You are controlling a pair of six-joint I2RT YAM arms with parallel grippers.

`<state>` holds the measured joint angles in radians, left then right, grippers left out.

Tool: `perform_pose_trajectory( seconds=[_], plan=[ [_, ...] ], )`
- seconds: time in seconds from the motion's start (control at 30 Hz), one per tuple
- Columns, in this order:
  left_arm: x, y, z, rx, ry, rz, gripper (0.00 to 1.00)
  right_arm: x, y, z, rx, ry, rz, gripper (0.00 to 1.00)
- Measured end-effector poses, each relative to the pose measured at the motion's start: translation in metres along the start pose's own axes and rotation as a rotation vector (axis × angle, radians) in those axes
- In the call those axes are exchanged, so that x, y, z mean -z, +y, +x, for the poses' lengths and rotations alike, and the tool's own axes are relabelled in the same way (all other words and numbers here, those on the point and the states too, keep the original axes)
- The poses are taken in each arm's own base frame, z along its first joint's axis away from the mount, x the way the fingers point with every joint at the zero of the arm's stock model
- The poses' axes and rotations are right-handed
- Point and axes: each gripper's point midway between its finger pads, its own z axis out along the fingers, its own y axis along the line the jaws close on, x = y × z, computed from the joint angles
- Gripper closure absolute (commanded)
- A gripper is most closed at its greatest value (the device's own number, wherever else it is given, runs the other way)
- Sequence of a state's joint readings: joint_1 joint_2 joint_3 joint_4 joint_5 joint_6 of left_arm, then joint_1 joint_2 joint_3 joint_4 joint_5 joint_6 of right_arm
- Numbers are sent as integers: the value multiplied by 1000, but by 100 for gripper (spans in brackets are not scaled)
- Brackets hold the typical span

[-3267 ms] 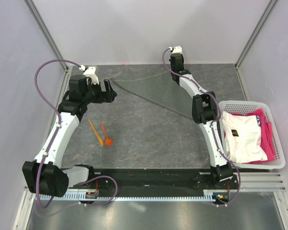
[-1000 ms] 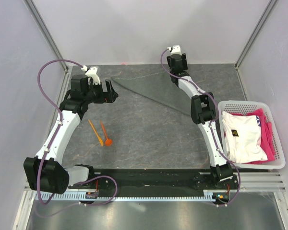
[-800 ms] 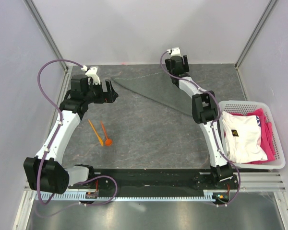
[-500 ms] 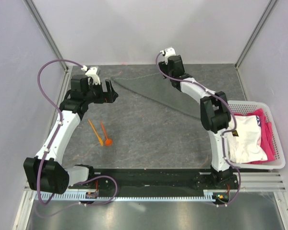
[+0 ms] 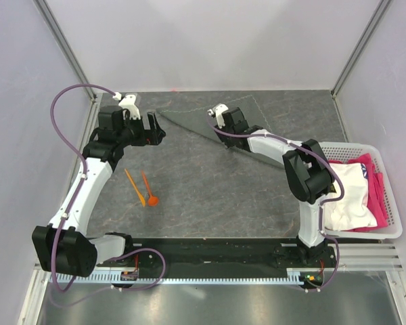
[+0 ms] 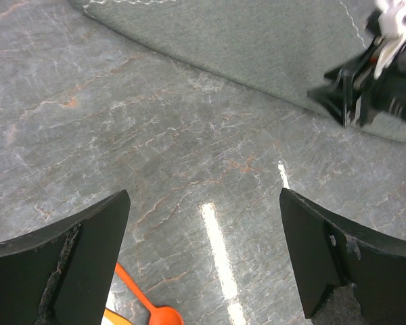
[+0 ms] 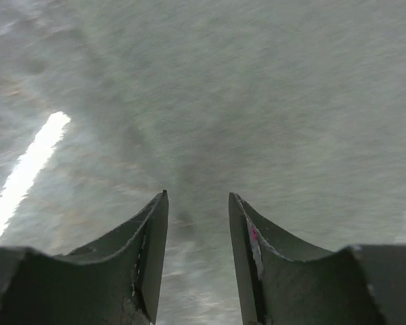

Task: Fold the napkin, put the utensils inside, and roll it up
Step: Fold the napkin, then move the napkin to the centre of the board

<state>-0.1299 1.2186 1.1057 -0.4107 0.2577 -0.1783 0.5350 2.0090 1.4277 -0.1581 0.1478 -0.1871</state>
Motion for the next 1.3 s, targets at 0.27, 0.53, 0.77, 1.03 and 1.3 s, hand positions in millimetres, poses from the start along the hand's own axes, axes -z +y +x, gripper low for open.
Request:
perform_pose_trajectory(
  seconds=[0.27,0.53,0.77,1.03,1.3],
  plan=[
    [4,13,-3,2,-15,-74,0,12,65,18,1,49,-65,46],
    [4,13,-2,2,-14,-75,0,15,50,18,93,57,38,48],
    [4,13,-2,2,-13,-74,0,8,35,1,165,35,91,51],
    [4,11,-2,3,-12,-66,0,-9,36,4,243,55,91,55],
    [4,11,-2,3,-12,-65,0,-22,36,3,287,62,98,59]
  ],
)
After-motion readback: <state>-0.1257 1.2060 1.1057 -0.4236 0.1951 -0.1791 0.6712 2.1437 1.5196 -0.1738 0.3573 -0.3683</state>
